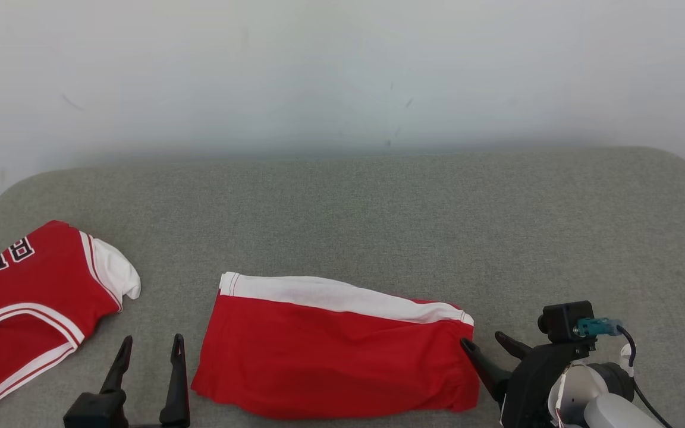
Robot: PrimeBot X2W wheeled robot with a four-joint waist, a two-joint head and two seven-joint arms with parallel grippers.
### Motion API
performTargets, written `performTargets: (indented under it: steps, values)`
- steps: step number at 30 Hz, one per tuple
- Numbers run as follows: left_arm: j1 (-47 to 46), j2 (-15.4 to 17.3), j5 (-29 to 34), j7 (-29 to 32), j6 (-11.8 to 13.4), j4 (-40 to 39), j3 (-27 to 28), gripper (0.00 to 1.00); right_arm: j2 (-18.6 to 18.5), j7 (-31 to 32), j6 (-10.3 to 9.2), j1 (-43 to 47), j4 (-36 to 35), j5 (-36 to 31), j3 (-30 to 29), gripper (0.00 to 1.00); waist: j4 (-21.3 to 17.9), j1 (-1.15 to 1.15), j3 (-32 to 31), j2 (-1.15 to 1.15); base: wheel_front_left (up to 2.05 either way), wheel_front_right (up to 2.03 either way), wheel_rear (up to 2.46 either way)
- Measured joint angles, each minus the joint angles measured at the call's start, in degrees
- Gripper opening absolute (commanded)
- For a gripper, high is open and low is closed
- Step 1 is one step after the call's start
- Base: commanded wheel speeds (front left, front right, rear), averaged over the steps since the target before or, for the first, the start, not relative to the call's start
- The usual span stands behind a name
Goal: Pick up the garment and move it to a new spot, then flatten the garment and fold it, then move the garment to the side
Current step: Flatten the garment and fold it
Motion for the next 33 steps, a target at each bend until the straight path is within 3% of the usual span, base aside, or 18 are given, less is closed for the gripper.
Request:
performTargets:
  steps: [9, 23, 24, 25, 26, 27, 33]
  values:
    - [-0.2, -0.7, 1.2, 1.5, 0.0, -1.2, -0.6, 1.00, 1.5, 9.2, -1.05, -4.5, 6.0, 1.6, 1.5, 1.00, 1.8, 0.00, 0.9, 0.00, 0.00, 0.00, 0.00]
    - [-1.7, -1.2, 1.3, 2.3, 0.0, -1.8, -0.9, 1.00, 4.8, 16.6, -1.78, -8.9, 13.6, 2.6, 2.6, 1.00, 4.3, 0.00, 3.4, 0.00, 0.00, 0.00, 0.00]
    - [-1.8, -1.3, 1.3, 2.4, 0.0, -1.8, -0.9, 1.00, 4.9, 16.9, -1.79, -9.2, 14.1, 2.6, 2.6, 0.96, 4.4, 0.00, 3.5, 0.00, 0.00, 0.00, 0.00]
    - [-1.8, -1.3, 1.3, 2.5, 0.0, -1.8, -0.8, 1.00, 4.9, 17.3, -1.79, -9.6, 14.5, 2.6, 2.7, 0.59, 4.6, 0.00, 3.7, 0.00, 0.00, 0.00, 0.00]
    - [-1.8, -1.4, 1.3, 2.5, 0.0, -1.8, -0.6, 1.00, 5.0, 17.3, -1.79, -10.0, 14.8, 2.6, 2.8, 0.13, 4.7, 0.00, 3.8, 0.00, 0.00, 0.00, 0.00]
    - [-1.8, -1.5, 1.3, 2.5, 0.0, -1.7, -0.5, 1.00, 5.1, 17.3, -1.79, -10.4, 15.1, 2.6, 2.8, 0.00, 4.8, 0.00, 3.8, 0.00, 0.00, 0.00, 0.00]
    - [-1.5, -1.5, 1.3, 2.5, 0.0, -1.7, 1.2, 1.00, 5.5, 17.9, -1.25, -12.0, 16.6, 2.6, 2.9, 0.00, 4.1, 0.00, 3.9, 0.00, 0.00, 0.00, 0.00]
